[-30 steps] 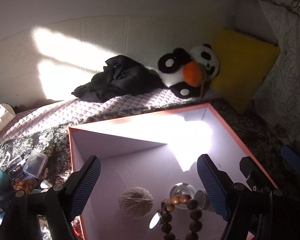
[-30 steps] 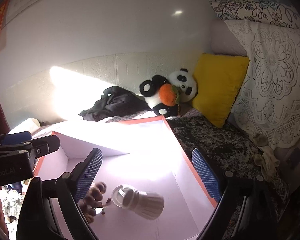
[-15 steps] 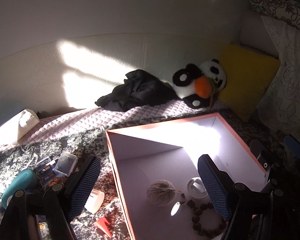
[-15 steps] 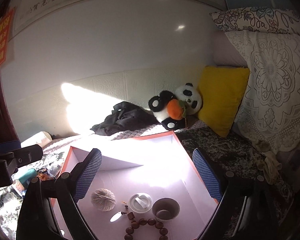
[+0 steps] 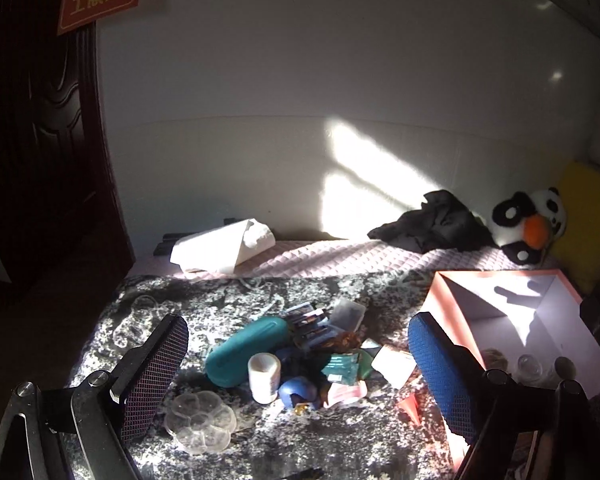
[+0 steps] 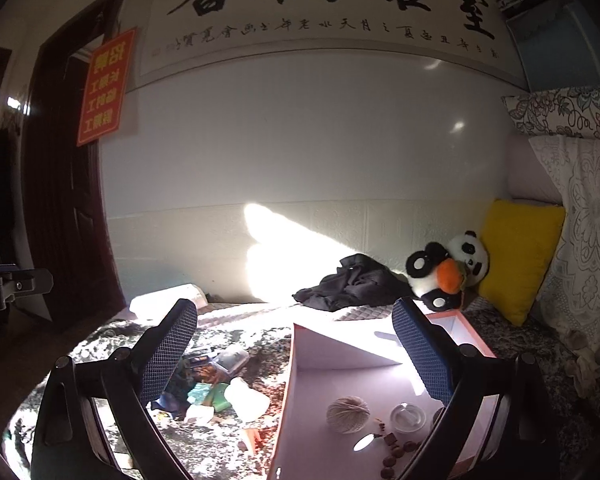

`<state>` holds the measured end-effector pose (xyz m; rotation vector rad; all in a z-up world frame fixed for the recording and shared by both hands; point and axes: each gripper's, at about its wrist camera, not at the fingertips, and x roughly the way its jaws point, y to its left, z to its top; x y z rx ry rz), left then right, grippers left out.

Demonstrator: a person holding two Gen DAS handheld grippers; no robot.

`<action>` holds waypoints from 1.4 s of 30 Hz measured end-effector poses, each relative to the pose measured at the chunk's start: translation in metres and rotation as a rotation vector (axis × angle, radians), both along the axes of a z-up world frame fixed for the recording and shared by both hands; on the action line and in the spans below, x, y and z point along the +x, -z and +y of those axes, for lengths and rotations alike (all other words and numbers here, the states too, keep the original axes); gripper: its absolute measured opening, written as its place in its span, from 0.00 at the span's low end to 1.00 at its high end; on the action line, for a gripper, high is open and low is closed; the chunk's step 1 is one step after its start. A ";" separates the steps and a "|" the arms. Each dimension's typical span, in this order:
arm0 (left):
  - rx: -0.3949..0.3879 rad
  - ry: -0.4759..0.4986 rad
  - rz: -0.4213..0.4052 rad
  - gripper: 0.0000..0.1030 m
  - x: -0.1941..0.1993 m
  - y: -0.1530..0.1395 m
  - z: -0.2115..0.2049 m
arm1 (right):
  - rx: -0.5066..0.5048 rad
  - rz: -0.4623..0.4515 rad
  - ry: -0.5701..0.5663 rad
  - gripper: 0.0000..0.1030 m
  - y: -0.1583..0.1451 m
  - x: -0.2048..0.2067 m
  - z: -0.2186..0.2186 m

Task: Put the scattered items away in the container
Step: 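Grasp the clear flower-shaped organizer with the left tool while the right tool grasps the silver bottle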

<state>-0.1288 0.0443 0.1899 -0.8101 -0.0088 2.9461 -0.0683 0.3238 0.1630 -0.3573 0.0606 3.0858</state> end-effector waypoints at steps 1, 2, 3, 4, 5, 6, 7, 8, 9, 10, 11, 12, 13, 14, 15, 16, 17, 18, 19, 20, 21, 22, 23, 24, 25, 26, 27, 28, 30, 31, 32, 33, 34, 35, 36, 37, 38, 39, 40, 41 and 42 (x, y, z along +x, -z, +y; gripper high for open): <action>-0.005 -0.017 -0.011 0.91 0.002 0.006 -0.011 | 0.001 -0.011 -0.030 0.97 0.004 -0.002 -0.015; -0.013 -0.035 -0.024 0.91 0.005 0.013 -0.022 | 0.002 -0.023 -0.059 0.97 0.007 -0.004 -0.029; -0.020 -0.052 -0.037 0.91 0.007 0.020 -0.033 | 0.001 -0.041 -0.091 0.97 0.013 -0.007 -0.043; -0.027 -0.068 -0.051 0.91 0.008 0.027 -0.043 | 0.000 -0.061 -0.122 0.97 0.019 -0.011 -0.057; -0.033 -0.083 -0.068 0.91 0.009 0.036 -0.052 | 0.009 -0.082 -0.150 0.97 0.027 -0.014 -0.071; -0.034 -0.097 -0.088 0.91 0.009 0.046 -0.062 | 0.019 -0.102 -0.176 0.97 0.035 -0.017 -0.085; -0.034 -0.112 -0.110 0.91 0.009 0.057 -0.071 | 0.036 -0.121 -0.198 0.97 0.045 -0.020 -0.098; -0.035 -0.126 -0.132 0.91 0.007 0.067 -0.079 | 0.055 -0.140 -0.219 0.97 0.054 -0.024 -0.111; -0.039 -0.141 -0.154 0.91 0.006 0.078 -0.086 | 0.076 -0.155 -0.241 0.97 0.063 -0.026 -0.123; -0.043 -0.157 -0.176 0.91 0.004 0.089 -0.092 | 0.099 -0.171 -0.265 0.97 0.073 -0.029 -0.134; -0.045 -0.168 -0.199 0.91 0.002 0.101 -0.098 | 0.123 -0.184 -0.289 0.97 0.082 -0.030 -0.145; -0.047 -0.177 -0.224 0.91 -0.001 0.113 -0.104 | 0.149 -0.197 -0.313 0.97 0.090 -0.032 -0.154; -0.048 -0.185 -0.249 0.91 -0.004 0.124 -0.109 | 0.174 -0.209 -0.337 0.97 0.099 -0.034 -0.163; -0.048 -0.191 -0.272 0.91 -0.007 0.136 -0.114 | 0.195 -0.222 -0.365 0.97 0.107 -0.036 -0.171; -0.048 -0.196 -0.293 0.91 -0.011 0.146 -0.118 | 0.208 -0.238 -0.402 0.97 0.115 -0.038 -0.179; -0.047 -0.196 -0.312 0.91 -0.015 0.157 -0.121 | 0.218 -0.259 -0.446 0.96 0.123 -0.041 -0.186; -0.045 -0.193 -0.330 0.91 -0.020 0.167 -0.123 | 0.230 -0.279 -0.487 0.95 0.131 -0.043 -0.192; -0.041 -0.188 -0.344 0.91 -0.024 0.176 -0.125 | 0.251 -0.295 -0.527 0.95 0.140 -0.044 -0.198; -0.038 -0.178 -0.354 0.91 -0.029 0.183 -0.126 | 0.278 -0.311 -0.571 0.94 0.149 -0.044 -0.204; -0.035 -0.168 -0.362 0.91 -0.033 0.191 -0.127 | 0.305 -0.326 -0.616 0.91 0.158 -0.044 -0.210; -0.031 -0.154 -0.367 0.91 -0.038 0.197 -0.127 | 0.330 -0.345 -0.661 0.89 0.168 -0.044 -0.217; -0.027 -0.139 -0.371 0.91 -0.043 0.204 -0.127 | 0.347 -0.367 -0.688 0.86 0.177 -0.044 -0.221; -0.027 -0.126 -0.374 0.91 -0.048 0.210 -0.125 | 0.362 -0.388 -0.712 0.82 0.186 -0.045 -0.226; -0.028 -0.112 -0.377 0.91 -0.053 0.217 -0.124 | 0.378 -0.410 -0.737 0.80 0.195 -0.046 -0.230; -0.031 -0.094 -0.380 0.91 -0.058 0.223 -0.122 | 0.384 -0.421 -0.744 0.76 0.200 -0.048 -0.231; -0.037 -0.073 -0.384 0.91 -0.062 0.229 -0.119 | 0.388 -0.429 -0.749 0.76 0.204 -0.050 -0.232; -0.042 -0.055 -0.389 0.91 -0.066 0.233 -0.117 | 0.391 -0.437 -0.754 0.76 0.208 -0.052 -0.233; -0.046 -0.038 -0.396 0.91 -0.070 0.236 -0.115 | 0.395 -0.446 -0.758 0.76 0.212 -0.055 -0.234; -0.047 0.000 -0.402 0.91 -0.076 0.240 -0.111 | 0.403 -0.462 -0.768 0.76 0.220 -0.059 -0.236; -0.040 0.024 -0.397 0.91 -0.079 0.240 -0.110 | 0.407 -0.471 -0.772 0.76 0.224 -0.061 -0.237; -0.033 0.048 -0.393 0.91 -0.081 0.240 -0.108 | 0.411 -0.479 -0.777 0.76 0.228 -0.063 -0.237; -0.035 0.071 -0.394 0.91 -0.084 0.241 -0.107 | 0.415 -0.488 -0.781 0.76 0.232 -0.065 -0.238; -0.041 0.094 -0.398 0.91 -0.087 0.243 -0.105 | 0.419 -0.496 -0.786 0.76 0.236 -0.068 -0.239; -0.051 0.114 -0.406 0.91 -0.090 0.246 -0.103 | 0.416 -0.501 -0.783 0.76 0.237 -0.070 -0.238; -0.069 0.133 -0.416 0.91 -0.093 0.251 -0.101 | 0.411 -0.506 -0.778 0.76 0.238 -0.072 -0.237; -0.094 0.145 -0.424 0.91 -0.095 0.256 -0.098 | 0.406 -0.511 -0.774 0.76 0.238 -0.075 -0.236; -0.122 0.150 -0.431 0.91 -0.098 0.261 -0.095 | 0.400 -0.514 -0.775 0.76 0.238 -0.076 -0.234; -0.146 0.153 -0.435 0.91 -0.101 0.265 -0.093 | 0.393 -0.516 -0.777 0.76 0.237 -0.078 -0.233; -0.157 0.157 -0.440 0.91 -0.104 0.268 -0.091 | 0.393 -0.515 -0.778 0.77 0.238 -0.079 -0.233; -0.157 0.162 -0.448 0.91 -0.108 0.270 -0.090 | 0.396 -0.516 -0.780 0.78 0.239 -0.079 -0.232; -0.151 0.163 -0.452 0.91 -0.112 0.272 -0.089 | 0.398 -0.517 -0.783 0.78 0.239 -0.080 -0.232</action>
